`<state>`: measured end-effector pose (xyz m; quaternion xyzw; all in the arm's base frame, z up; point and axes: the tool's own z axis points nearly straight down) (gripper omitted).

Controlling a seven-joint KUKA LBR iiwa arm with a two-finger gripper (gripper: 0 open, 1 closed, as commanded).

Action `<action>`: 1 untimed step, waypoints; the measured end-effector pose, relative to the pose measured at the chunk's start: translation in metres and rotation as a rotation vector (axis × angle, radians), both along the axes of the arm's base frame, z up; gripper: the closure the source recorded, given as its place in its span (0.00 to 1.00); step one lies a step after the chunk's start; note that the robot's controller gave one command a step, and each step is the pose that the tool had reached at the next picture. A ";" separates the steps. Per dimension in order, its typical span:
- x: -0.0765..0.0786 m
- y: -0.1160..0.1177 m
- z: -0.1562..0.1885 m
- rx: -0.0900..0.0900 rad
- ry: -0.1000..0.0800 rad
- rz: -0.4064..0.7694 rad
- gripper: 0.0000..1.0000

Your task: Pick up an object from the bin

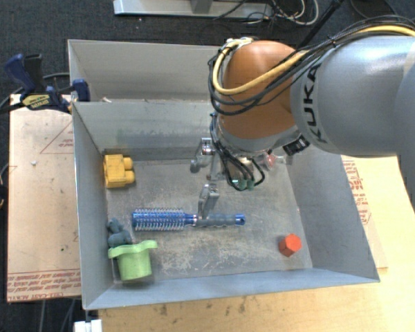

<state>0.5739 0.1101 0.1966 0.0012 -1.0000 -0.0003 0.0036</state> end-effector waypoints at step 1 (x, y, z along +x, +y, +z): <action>0.004 0.047 -0.124 0.001 -0.012 0.213 0.00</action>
Offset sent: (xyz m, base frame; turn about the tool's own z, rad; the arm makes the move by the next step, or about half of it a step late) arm 0.0011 0.0457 -0.1266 -0.2136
